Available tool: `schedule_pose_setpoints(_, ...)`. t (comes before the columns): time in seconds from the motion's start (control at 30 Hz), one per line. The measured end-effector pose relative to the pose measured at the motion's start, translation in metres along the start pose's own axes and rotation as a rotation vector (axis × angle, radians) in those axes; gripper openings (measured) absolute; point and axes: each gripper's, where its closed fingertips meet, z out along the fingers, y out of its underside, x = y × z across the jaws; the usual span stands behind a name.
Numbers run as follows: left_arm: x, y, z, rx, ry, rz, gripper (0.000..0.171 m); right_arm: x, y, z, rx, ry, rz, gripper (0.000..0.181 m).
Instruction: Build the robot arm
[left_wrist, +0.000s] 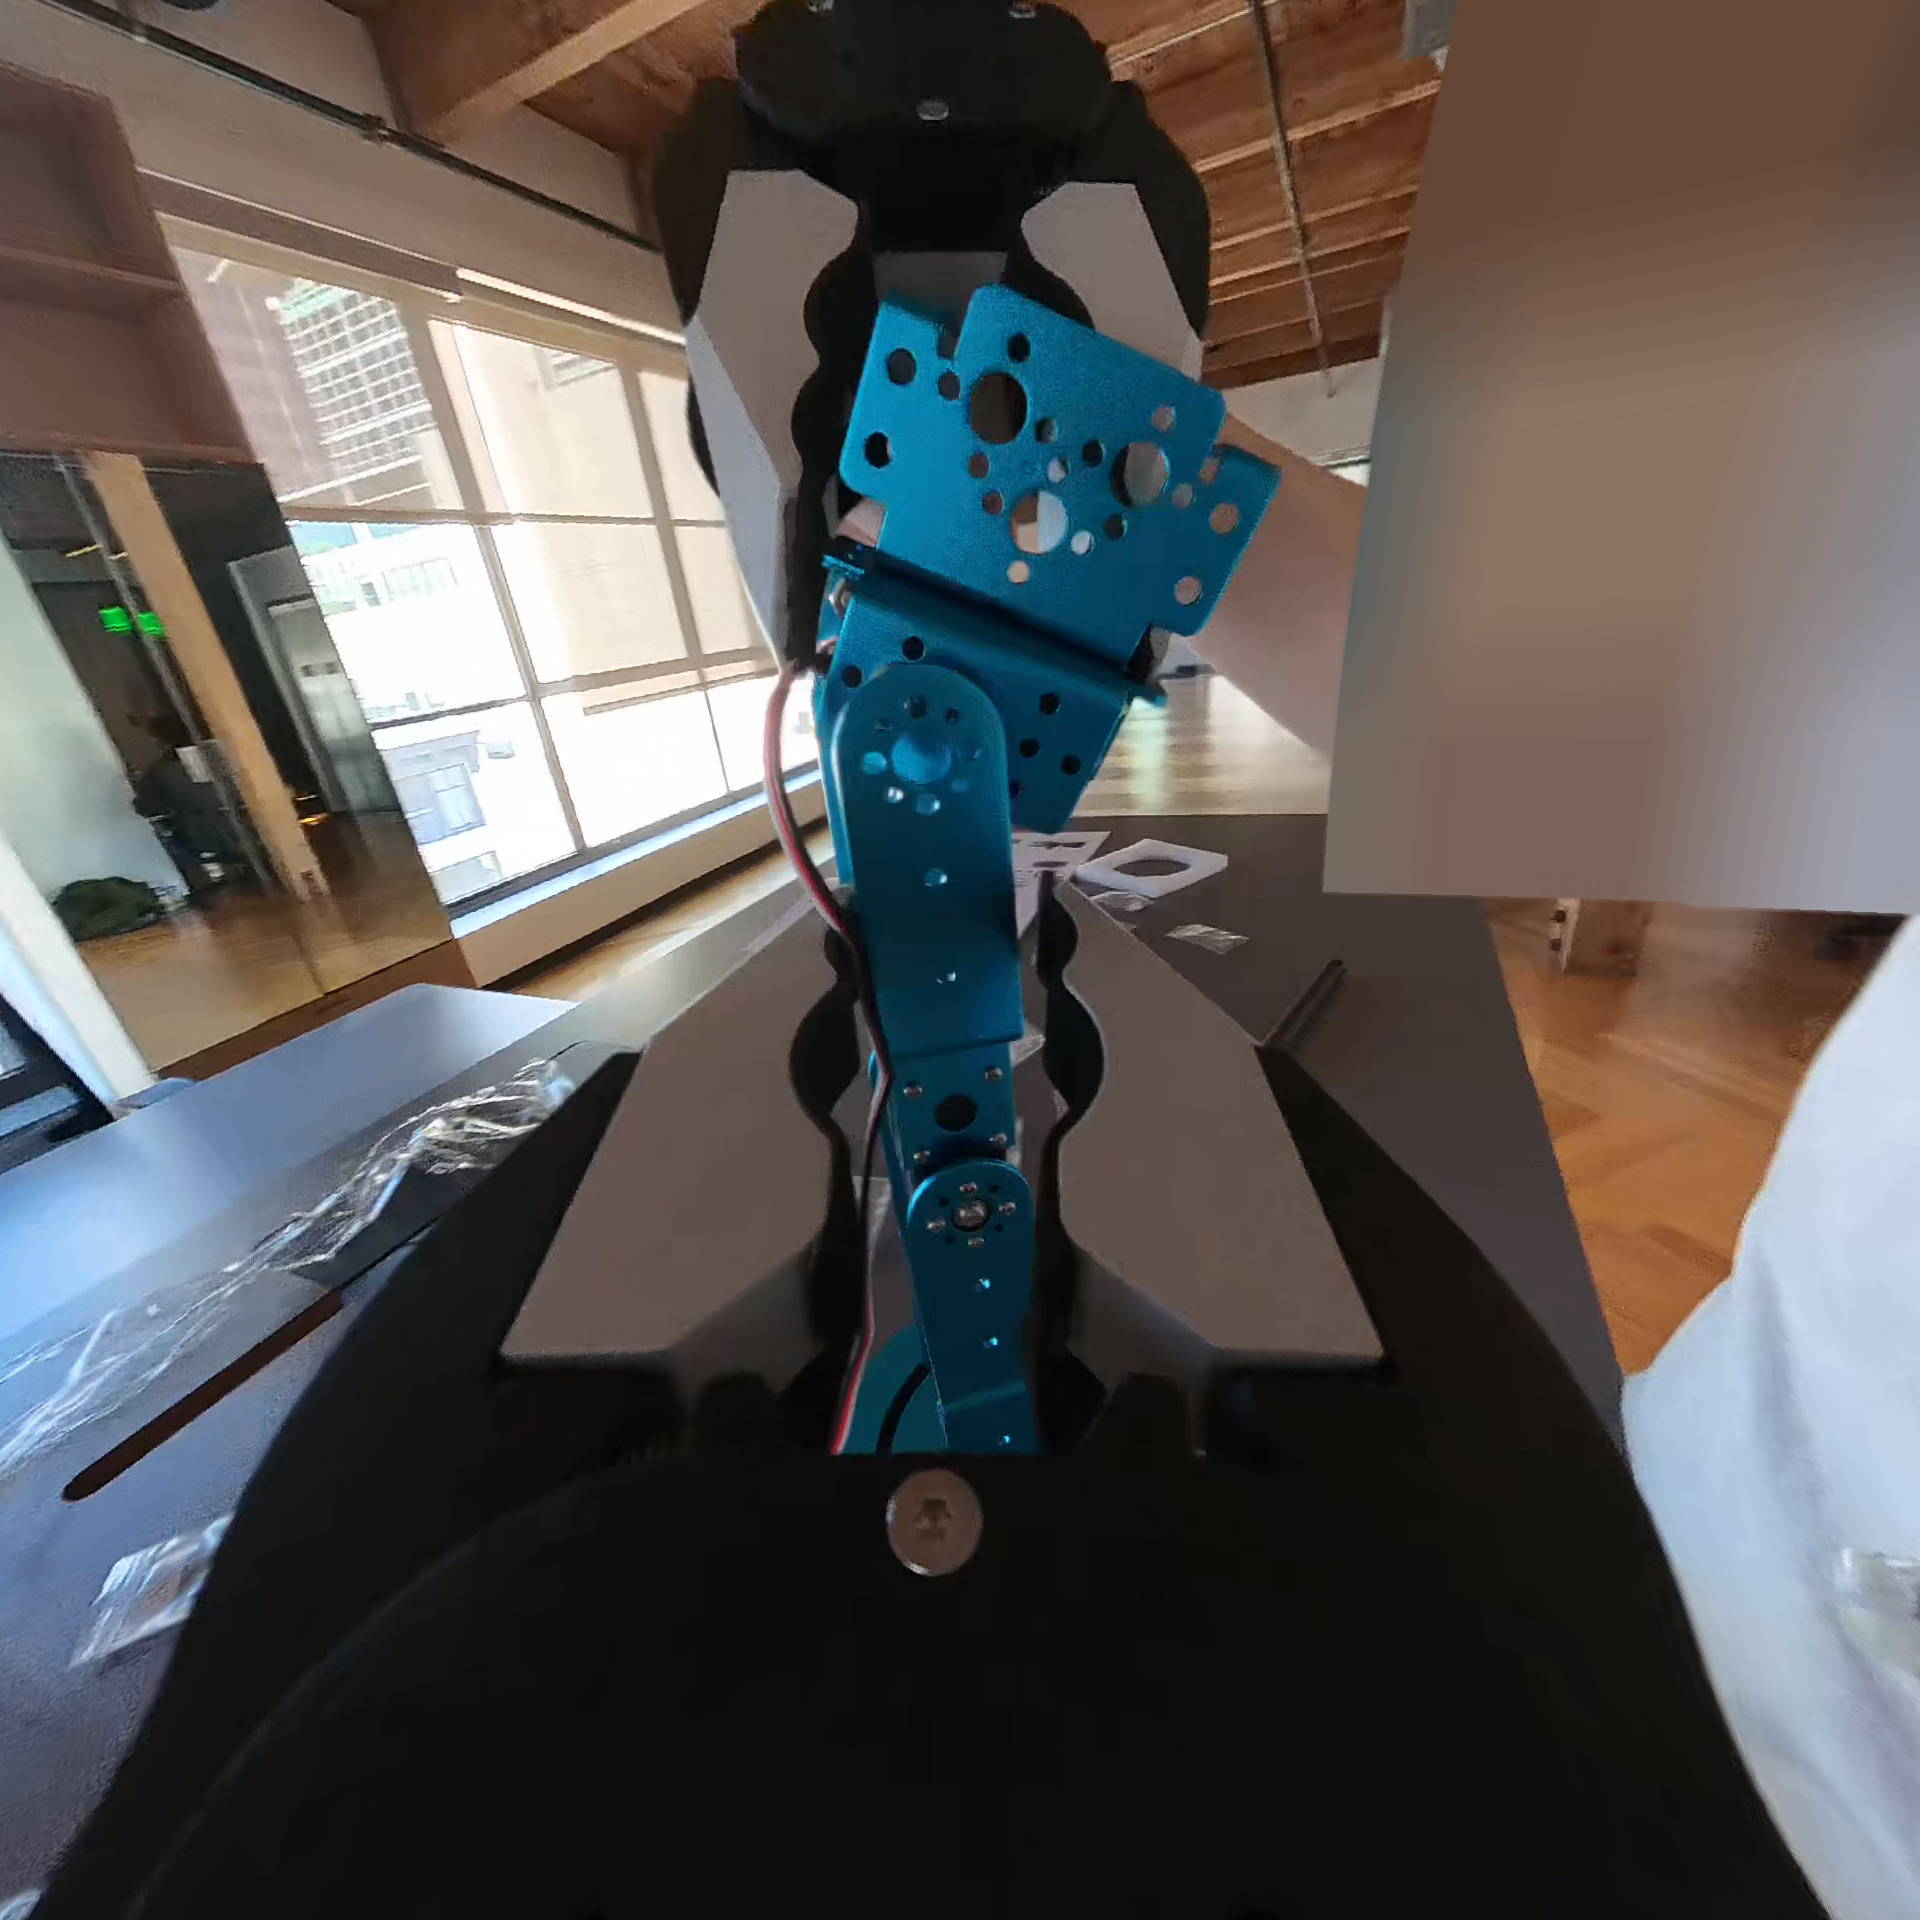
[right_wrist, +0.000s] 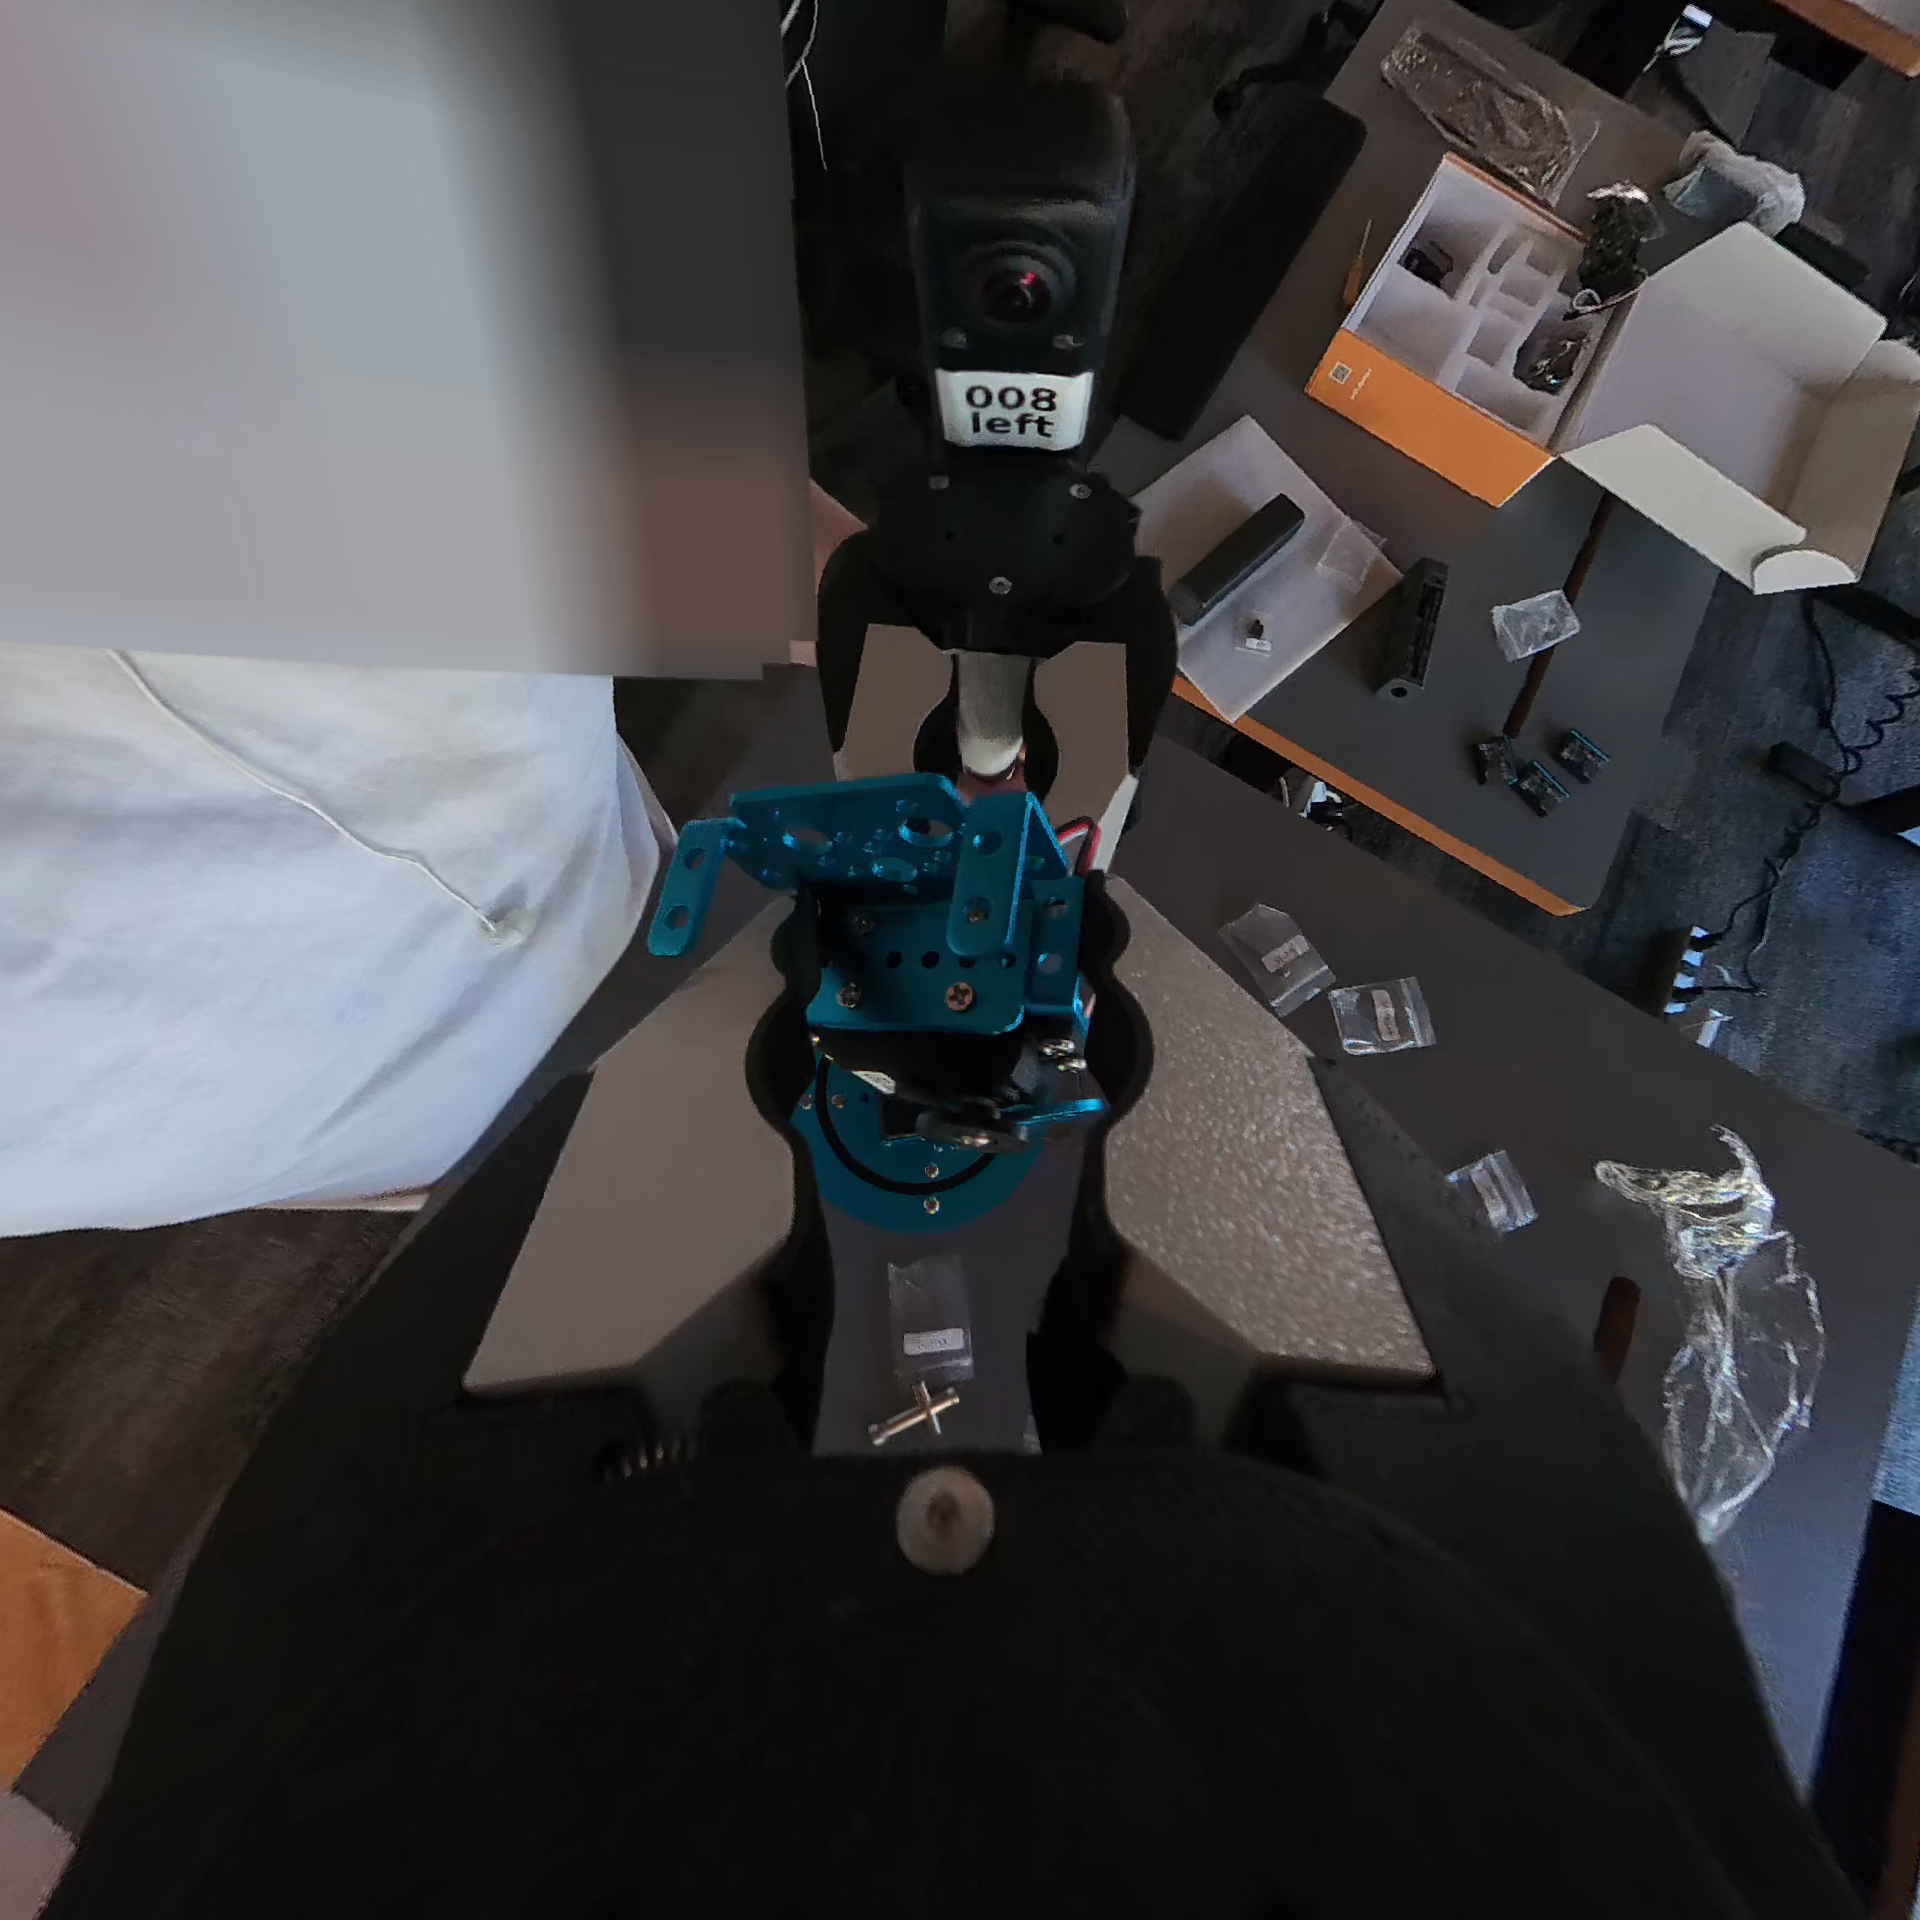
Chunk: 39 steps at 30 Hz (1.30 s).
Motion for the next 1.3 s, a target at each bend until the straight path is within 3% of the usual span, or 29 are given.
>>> schedule_pose_setpoints(0.13,0.003,-0.003,0.0,0.04,0.087,-0.031,0.023,-0.003,0.006,0.001,-0.087,-0.026,-0.035,0.051)
schedule_pose_setpoints(0.33,-0.001,-0.005,0.0,0.081,0.098,-0.037,0.031,-0.004,0.006,0.004,-0.167,-0.096,-0.055,0.051)
schedule_pose_setpoints(0.43,-0.011,-0.007,0.0,0.082,0.036,-0.034,0.056,-0.006,0.005,0.005,-0.229,-0.122,-0.066,0.051)
schedule_pose_setpoints(0.5,-0.013,-0.01,-0.002,0.085,0.005,0.014,0.064,-0.007,0.002,0.006,-0.241,-0.14,-0.068,0.052)
schedule_pose_setpoints(0.67,-0.006,-0.014,-0.003,0.069,-0.053,0.169,0.047,-0.006,0.003,0.003,-0.223,-0.141,-0.054,0.051)
schedule_pose_setpoints(0.73,0.0,-0.013,-0.004,0.052,-0.009,0.207,0.063,-0.003,0.005,0.002,-0.213,-0.121,-0.067,0.052)
schedule_pose_setpoints(0.87,0.004,-0.026,-0.007,0.092,0.063,0.131,0.058,-0.003,0.005,0.004,-0.186,-0.128,-0.068,0.051)
schedule_pose_setpoints(1.13,-0.005,-0.022,0.004,0.053,-0.213,0.251,0.049,-0.002,0.007,0.004,-0.129,-0.122,-0.061,0.051)
schedule_pose_setpoints(1.3,-0.004,-0.023,0.005,0.076,-0.255,0.194,0.046,-0.002,0.002,0.005,-0.082,-0.111,-0.059,0.052)
